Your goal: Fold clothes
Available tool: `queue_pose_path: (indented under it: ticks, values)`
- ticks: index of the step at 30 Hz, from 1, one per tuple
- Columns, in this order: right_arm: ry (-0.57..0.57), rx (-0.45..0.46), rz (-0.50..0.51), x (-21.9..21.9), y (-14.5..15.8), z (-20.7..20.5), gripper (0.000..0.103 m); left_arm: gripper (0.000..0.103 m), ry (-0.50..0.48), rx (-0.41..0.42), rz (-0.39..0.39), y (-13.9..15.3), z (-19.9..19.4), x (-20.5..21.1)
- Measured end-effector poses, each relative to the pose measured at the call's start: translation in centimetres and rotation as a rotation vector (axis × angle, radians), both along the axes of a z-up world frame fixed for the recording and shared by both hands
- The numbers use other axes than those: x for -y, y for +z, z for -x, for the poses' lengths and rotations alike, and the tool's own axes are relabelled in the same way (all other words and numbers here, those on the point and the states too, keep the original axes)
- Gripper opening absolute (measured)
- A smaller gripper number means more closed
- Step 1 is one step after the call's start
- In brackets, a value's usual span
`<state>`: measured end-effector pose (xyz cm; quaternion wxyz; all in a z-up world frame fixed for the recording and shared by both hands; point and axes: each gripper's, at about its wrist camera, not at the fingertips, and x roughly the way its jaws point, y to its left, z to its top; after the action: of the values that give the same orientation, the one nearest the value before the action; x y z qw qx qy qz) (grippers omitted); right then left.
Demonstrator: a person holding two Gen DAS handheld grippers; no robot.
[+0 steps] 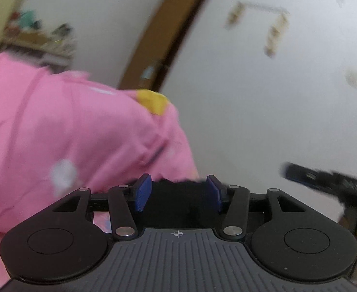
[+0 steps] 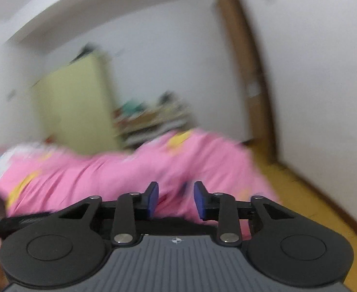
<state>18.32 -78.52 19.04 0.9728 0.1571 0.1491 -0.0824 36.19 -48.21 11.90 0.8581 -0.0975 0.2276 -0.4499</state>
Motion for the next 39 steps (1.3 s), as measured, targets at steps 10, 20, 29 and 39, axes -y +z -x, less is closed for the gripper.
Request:
queue_pose_path:
  ticks: [10,20,29,39]
  values:
    - [-0.466,-0.027,-0.400,5.3,-3.0,6.0,0.030,0.057,0.160,-0.150,0.057,-0.2,-1.8,-4.2]
    - [-0.325,0.109,-0.147,-17.6,-3.4,24.5,0.088,0.103,0.025,0.145,-0.183,3.8,17.8,-14.3]
    - [-0.403,-0.018,0.000,-35.5,-5.5,29.6,0.103,0.103,0.091,0.082,-0.220,1.4,32.0,-22.4]
    - [-0.534,-0.152,0.134,-42.9,-4.2,31.0,0.103,0.103,0.227,0.011,-0.250,0.9,36.8,-26.3]
